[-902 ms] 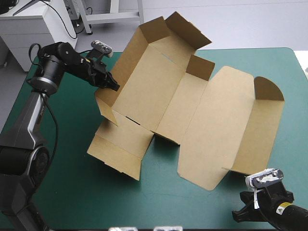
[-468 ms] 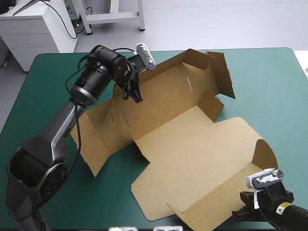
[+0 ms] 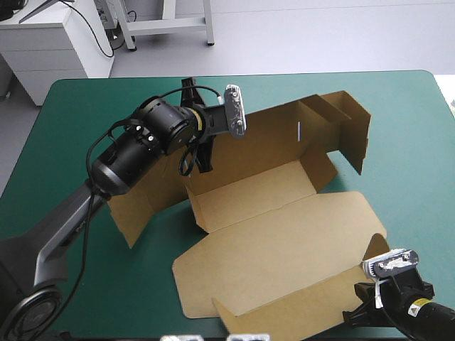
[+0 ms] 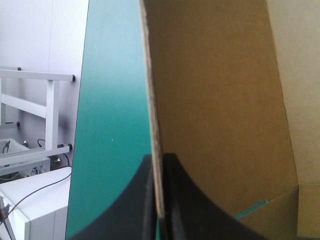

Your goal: Fold the box

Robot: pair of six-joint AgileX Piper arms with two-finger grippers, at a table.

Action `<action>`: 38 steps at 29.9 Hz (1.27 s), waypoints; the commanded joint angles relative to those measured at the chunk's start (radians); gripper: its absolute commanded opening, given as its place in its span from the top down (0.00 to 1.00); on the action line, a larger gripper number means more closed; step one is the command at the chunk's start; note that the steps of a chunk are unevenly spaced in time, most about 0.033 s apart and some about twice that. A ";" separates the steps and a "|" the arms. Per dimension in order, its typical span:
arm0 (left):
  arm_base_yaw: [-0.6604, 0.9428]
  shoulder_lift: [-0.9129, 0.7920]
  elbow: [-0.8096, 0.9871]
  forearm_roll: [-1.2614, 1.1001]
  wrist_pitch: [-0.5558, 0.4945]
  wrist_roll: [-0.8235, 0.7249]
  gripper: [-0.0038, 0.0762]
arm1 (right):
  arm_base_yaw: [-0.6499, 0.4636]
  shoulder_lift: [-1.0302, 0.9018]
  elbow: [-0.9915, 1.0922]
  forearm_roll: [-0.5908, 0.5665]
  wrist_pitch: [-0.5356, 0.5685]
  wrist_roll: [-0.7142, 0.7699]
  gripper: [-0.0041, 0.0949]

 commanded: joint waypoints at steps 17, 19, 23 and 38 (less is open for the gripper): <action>-0.007 -0.282 0.668 0.629 -0.880 -0.262 0.96 | 0.005 0.015 -0.024 0.015 -0.044 -0.002 0.98; -0.007 -0.282 0.680 0.771 -0.889 -0.358 0.96 | 0.005 0.015 -0.024 0.015 -0.044 -0.002 0.98; -0.007 -0.284 0.682 0.950 -0.810 -0.549 0.96 | 0.005 0.015 -0.024 0.013 -0.045 0.000 0.98; -0.007 -0.306 0.762 1.305 -0.714 -1.008 0.96 | 0.005 0.015 -0.055 0.040 -0.143 0.075 0.98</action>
